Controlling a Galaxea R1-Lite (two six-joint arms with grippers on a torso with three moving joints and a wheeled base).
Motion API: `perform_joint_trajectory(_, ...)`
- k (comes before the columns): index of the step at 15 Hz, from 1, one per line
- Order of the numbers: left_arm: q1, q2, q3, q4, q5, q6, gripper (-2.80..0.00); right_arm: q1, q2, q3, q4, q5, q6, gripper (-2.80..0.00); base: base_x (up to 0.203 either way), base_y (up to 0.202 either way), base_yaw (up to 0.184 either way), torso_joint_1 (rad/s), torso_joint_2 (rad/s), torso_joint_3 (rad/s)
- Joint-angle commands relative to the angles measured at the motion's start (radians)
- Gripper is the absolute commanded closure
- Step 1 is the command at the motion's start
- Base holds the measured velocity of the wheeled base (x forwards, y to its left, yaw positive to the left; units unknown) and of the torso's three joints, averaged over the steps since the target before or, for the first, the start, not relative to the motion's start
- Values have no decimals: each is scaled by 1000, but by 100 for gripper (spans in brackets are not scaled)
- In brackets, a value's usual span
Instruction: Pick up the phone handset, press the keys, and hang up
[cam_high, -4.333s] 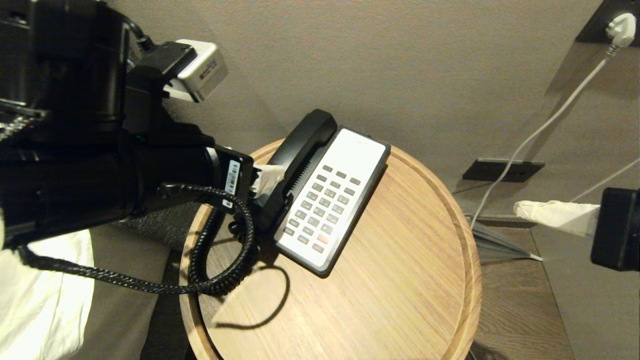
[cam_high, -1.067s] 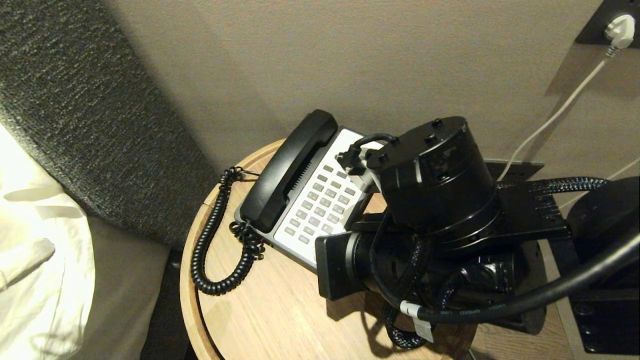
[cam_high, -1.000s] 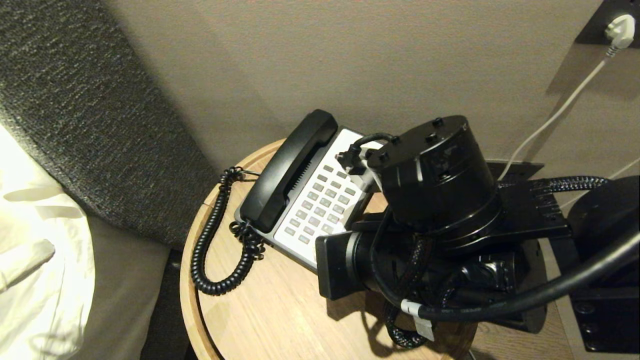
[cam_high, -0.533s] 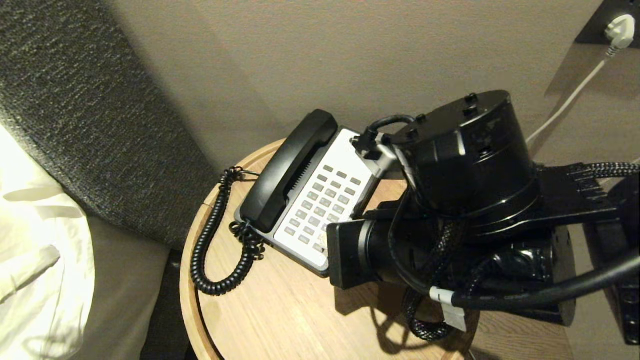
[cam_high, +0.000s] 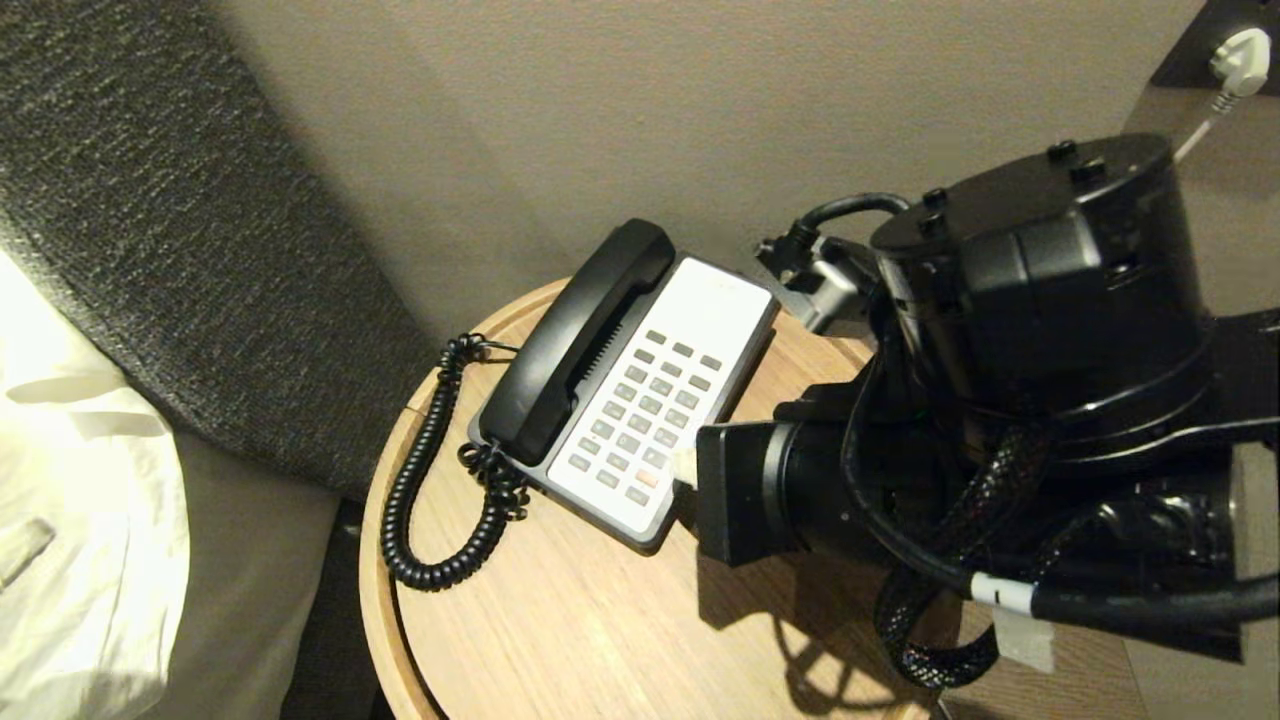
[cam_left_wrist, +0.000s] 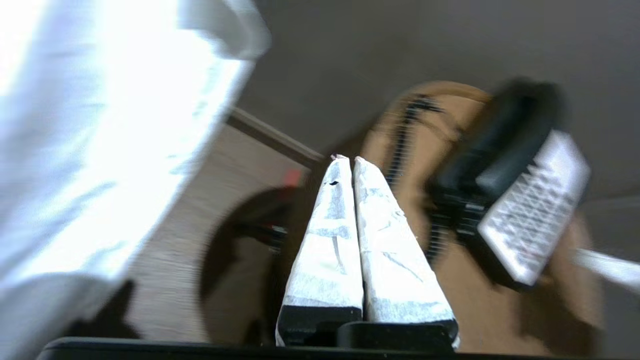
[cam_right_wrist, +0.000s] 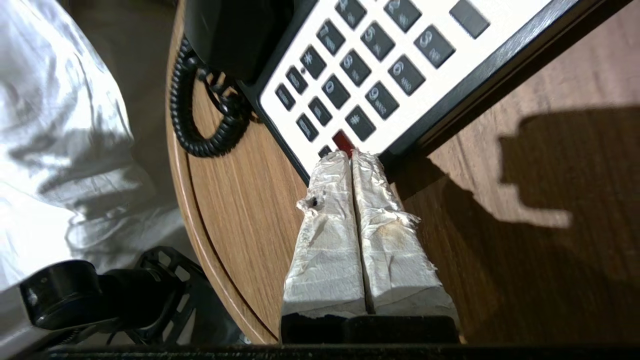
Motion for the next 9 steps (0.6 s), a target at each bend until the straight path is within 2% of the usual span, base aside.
perform_joint_trajectory(1, 91, -80, 47, 45, 62, 12, 0, 0, -23, -3, -2, -4, 2, 0, 0, 0, 0, 0, 0, 0)
perform_joint_trajectory(4, 155, -209, 130, 109, 96, 30, 0, 0, -49, 6, -2, -4, 1, 0, 0, 0, 0, 0, 0, 0)
perform_joint_trajectory(7, 219, -403, 210, 214, 90, 130, 0, 0, -75, 6, -2, -6, -1, 0, 0, 0, 0, 0, 0, 0)
perform_joint_trajectory(9, 232, -526, 255, 285, 77, 221, 0, 0, -103, 21, -2, -6, -1, 0, 0, 0, 0, 0, 0, 0)
